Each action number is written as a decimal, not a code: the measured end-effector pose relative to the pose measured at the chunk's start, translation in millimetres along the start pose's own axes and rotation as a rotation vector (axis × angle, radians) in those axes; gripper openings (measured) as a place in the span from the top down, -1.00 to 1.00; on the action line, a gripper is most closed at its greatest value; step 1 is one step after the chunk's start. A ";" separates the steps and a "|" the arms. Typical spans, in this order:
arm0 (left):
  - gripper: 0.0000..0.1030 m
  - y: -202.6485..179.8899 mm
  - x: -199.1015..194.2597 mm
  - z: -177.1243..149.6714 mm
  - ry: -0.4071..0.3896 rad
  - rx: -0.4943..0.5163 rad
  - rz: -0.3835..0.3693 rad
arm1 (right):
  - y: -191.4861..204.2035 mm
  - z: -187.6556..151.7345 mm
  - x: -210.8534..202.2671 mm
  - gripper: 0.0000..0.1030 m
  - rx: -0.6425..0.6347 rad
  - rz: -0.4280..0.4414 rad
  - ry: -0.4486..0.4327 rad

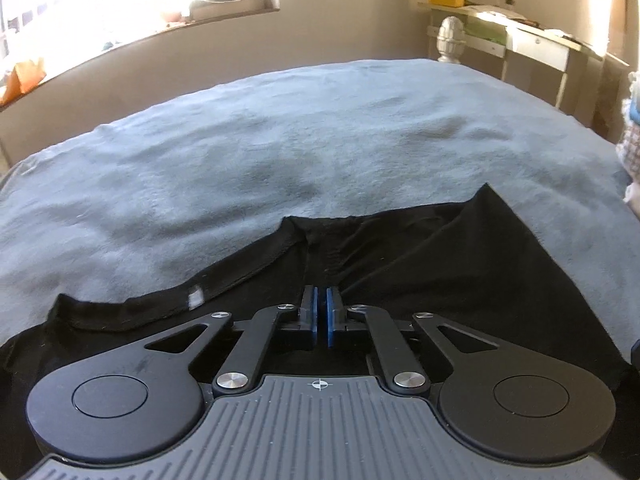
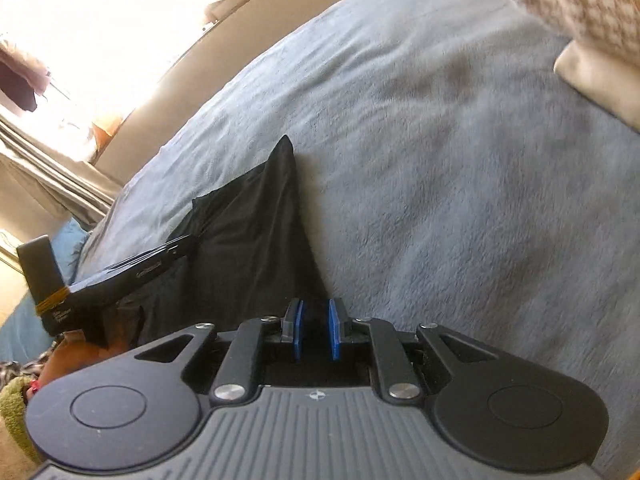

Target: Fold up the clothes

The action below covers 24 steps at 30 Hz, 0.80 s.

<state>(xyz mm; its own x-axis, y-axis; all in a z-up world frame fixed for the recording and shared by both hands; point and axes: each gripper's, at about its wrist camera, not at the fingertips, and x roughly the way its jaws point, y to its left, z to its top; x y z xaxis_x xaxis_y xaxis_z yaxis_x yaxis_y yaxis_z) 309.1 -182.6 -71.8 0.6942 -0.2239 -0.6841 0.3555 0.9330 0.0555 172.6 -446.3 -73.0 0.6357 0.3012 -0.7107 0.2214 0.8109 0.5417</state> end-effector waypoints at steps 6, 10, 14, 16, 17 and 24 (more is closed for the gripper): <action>0.99 10.0 -0.5 -7.0 0.016 -0.041 0.045 | -4.7 -3.0 9.0 0.73 0.012 -0.011 0.023; 0.97 14.0 -17.2 -8.0 -0.035 -0.065 0.063 | 3.3 -2.9 5.3 0.75 -0.057 -0.050 0.027; 0.94 1.6 -53.2 -11.4 -0.144 -0.023 -0.005 | 11.8 -2.8 0.8 0.74 -0.129 -0.090 0.031; 0.92 -20.1 -67.0 -18.9 -0.156 0.068 -0.083 | 16.0 -2.8 -1.4 0.73 -0.164 -0.110 0.033; 0.90 -30.3 -69.3 -23.8 -0.152 0.101 -0.105 | 18.2 -2.7 -2.5 0.73 -0.182 -0.120 0.034; 0.86 -79.3 -55.1 -58.9 -0.064 0.192 -0.115 | 59.6 30.5 17.3 0.75 -0.320 -0.070 -0.033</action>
